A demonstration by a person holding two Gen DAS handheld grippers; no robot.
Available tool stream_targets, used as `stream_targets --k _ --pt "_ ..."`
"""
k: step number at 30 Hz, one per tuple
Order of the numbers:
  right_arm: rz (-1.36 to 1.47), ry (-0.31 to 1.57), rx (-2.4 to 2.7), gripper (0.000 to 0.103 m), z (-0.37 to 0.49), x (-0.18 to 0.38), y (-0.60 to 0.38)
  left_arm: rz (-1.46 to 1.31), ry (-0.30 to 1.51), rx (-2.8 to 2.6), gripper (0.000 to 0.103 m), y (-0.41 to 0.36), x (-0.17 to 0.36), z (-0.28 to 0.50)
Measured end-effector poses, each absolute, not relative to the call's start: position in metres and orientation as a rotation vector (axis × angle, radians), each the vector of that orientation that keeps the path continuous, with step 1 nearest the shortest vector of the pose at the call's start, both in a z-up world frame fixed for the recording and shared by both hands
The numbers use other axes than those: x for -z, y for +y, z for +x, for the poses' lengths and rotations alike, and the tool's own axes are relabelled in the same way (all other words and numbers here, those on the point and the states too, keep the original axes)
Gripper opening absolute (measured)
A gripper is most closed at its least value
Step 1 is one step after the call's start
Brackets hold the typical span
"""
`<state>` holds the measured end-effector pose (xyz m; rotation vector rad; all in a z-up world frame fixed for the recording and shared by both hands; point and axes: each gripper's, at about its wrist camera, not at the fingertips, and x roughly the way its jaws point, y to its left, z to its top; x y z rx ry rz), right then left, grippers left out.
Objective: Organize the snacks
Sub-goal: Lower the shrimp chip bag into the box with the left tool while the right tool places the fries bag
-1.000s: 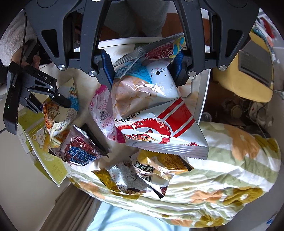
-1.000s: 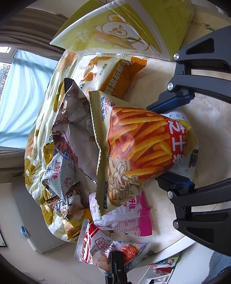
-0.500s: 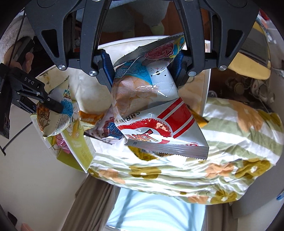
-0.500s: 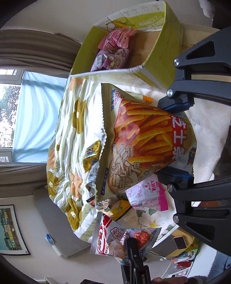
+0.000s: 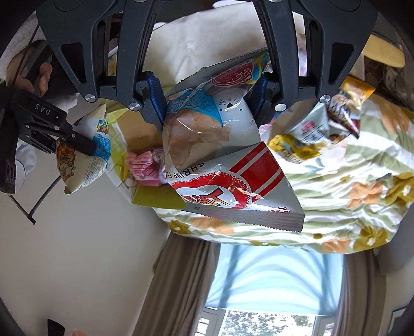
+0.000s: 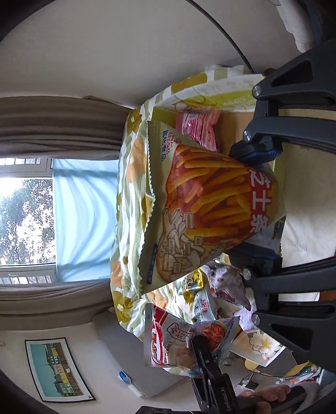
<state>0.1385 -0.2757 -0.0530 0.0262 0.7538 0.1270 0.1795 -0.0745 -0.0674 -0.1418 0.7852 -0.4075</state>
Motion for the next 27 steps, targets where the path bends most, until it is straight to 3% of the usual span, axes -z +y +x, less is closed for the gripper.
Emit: stream_targets --k 13,20,22,23,24,25,27 --pt "0.09 0.826 -0.1 0.047 0.176 0.07 -0.415 -0.113 0.959 0.479 0.052 -0.278 0.11 0.252" --pt "0.13 0.872 -0.132 0.048 0.19 0.077 -0.446 -0.025 1.075 0.436 0.052 -0.335 0.151 0.268" --pt "0.141 0.878 -0.141 0.048 0.19 0.08 -0.45 -0.012 1.096 0.424 0.058 -0.341 0.161 0.271" --pt "0.144 0.882 -0.144 0.048 0.191 0.082 -0.453 -0.002 1.098 0.405 0.071 -0.343 0.164 0.271" --pt "0.146 0.886 -0.144 0.048 0.191 0.084 -0.455 0.008 1.098 0.382 0.091 -0.344 0.167 0.272" --pt "0.15 0.889 -0.142 0.048 0.191 0.085 -0.456 0.011 1.089 0.373 0.097 -0.341 0.167 0.272" --pt "0.164 0.892 -0.144 0.048 0.193 0.088 -0.458 0.01 1.076 0.376 0.1 -0.338 0.167 0.27"
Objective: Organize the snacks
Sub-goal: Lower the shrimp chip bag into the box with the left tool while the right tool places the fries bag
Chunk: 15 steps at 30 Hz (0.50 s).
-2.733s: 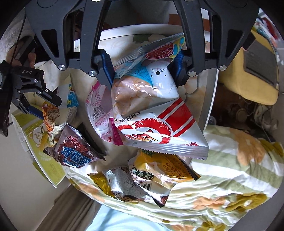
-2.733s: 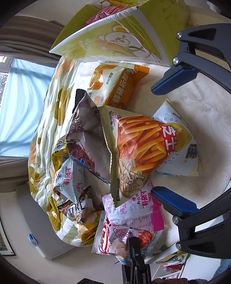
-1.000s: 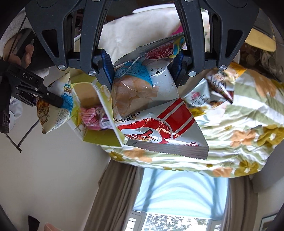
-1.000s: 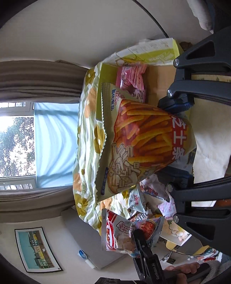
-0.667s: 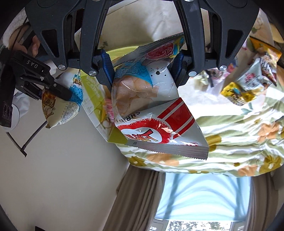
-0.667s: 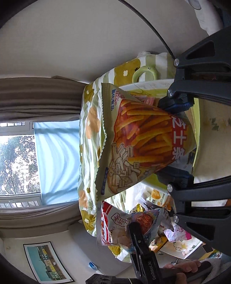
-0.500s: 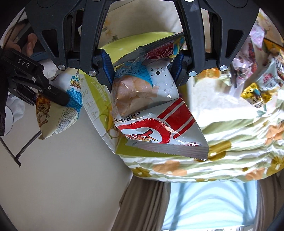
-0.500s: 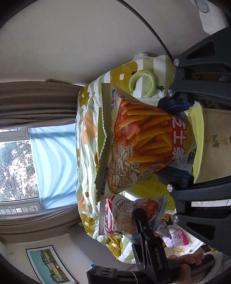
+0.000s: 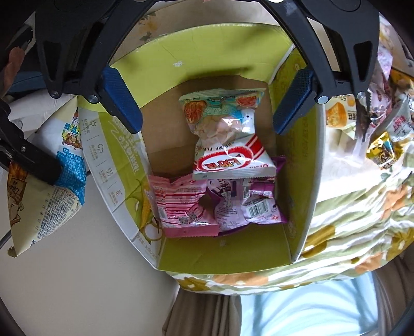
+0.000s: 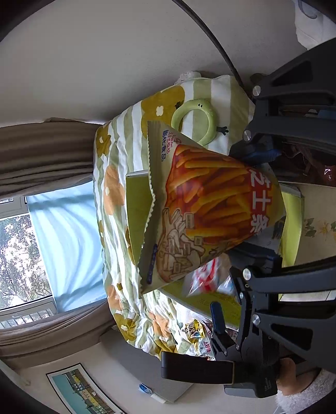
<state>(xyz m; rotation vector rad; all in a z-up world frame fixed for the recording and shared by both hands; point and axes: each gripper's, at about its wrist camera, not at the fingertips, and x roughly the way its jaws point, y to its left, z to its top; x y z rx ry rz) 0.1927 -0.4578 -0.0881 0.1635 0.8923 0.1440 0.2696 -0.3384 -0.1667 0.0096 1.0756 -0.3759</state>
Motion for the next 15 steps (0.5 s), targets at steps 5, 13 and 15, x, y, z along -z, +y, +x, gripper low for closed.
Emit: stream_targets --k 5,13,15 --pt "0.159 0.894 -0.152 0.047 0.193 0.09 -0.454 0.013 1.06 0.361 0.1 -0.318 0.163 0.265" --pt "0.144 0.924 -0.205 0.048 0.218 0.088 -0.428 -0.001 1.036 0.311 0.1 -0.284 0.141 0.245" --pt "0.128 0.962 -0.205 0.048 0.227 0.098 -0.418 -0.003 1.038 0.309 0.1 -0.278 0.14 0.244"
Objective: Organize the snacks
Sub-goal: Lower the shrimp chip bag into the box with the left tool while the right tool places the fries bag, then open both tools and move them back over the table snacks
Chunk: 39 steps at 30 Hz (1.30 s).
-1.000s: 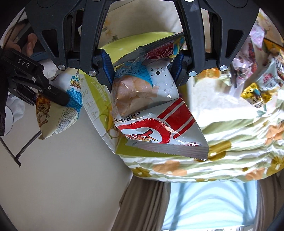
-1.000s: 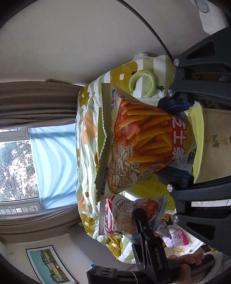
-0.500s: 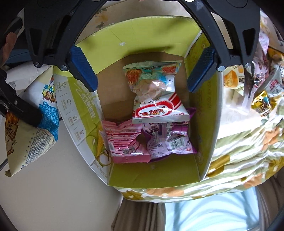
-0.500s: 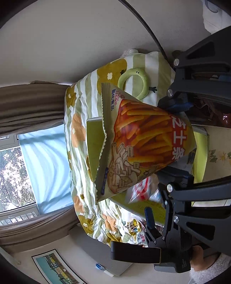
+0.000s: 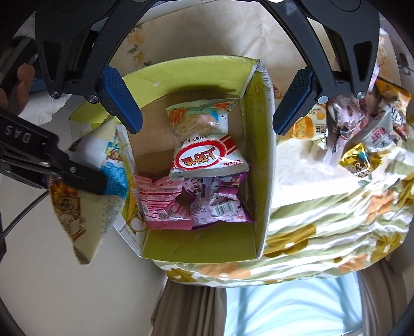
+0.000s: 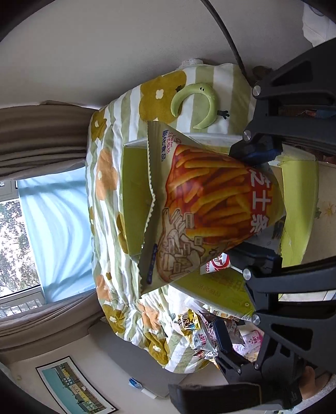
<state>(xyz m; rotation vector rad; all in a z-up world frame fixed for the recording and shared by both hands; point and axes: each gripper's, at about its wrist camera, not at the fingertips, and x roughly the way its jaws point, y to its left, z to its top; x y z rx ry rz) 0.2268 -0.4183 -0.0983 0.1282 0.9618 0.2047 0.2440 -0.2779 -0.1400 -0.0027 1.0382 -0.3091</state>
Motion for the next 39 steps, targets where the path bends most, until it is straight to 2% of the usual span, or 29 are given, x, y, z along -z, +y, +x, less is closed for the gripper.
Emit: stream_targets --k 10,12,13,14,15,22,28,39 --pt "0.169 1.102 -0.186 0.05 0.243 0.154 -0.402 0.042 1.056 0.286 0.1 -0.268 0.153 0.236" --pt "0.16 1.101 -0.172 0.068 0.241 0.157 -0.403 0.029 1.067 0.289 0.1 -0.267 0.157 0.236" --pt "0.155 1.098 -0.164 0.084 0.239 0.157 -0.404 0.024 1.074 0.29 0.1 -0.267 0.159 0.237" --pt "0.155 1.091 -0.161 0.093 0.238 0.157 -0.406 0.021 1.079 0.289 0.1 -0.267 0.161 0.237" --pt "0.16 1.082 -0.161 0.095 0.235 0.157 -0.407 0.019 1.083 0.289 0.1 -0.267 0.162 0.236" --pt "0.171 1.026 -0.173 0.096 0.226 0.15 -0.415 0.022 1.077 0.29 0.1 -0.275 0.16 0.237" --pt "0.157 0.954 -0.182 0.096 0.218 0.121 -0.419 0.02 1.032 0.279 0.1 -0.278 0.14 0.231" --pt "0.073 0.821 -0.233 0.096 0.201 0.067 -0.405 -0.032 0.934 0.118 0.1 -0.226 0.096 0.183"
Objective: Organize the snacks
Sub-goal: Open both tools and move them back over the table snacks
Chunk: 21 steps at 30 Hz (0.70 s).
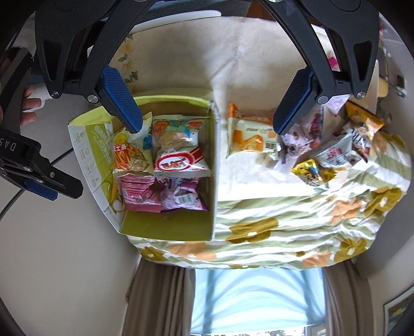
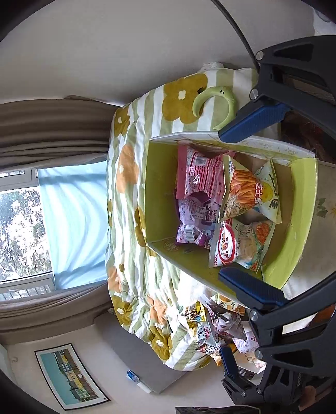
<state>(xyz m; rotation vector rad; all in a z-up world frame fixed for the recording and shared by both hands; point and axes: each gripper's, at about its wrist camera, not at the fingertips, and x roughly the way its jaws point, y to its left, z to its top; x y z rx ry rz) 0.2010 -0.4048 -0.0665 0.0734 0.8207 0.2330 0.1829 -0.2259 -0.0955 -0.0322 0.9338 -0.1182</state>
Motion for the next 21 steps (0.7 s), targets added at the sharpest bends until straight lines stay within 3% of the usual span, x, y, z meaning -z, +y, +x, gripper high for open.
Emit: stream_targets --k 4,13,21 --pt "0.066 0.797 -0.29 0.103 0.193 0.063 -0.384 -0.069 0.92 0.046 0.1 -0.189 0.091 0.161" --pt "0.023 0.772 -0.416 0.103 0.174 0.058 -0.307 -0.156 0.92 -0.063 0.1 -0.092 0.098 0.117" --pt "0.059 0.869 -0.461 0.103 0.172 0.071 -0.225 -0.247 0.965 -0.093 0.1 0.005 0.113 0.1"
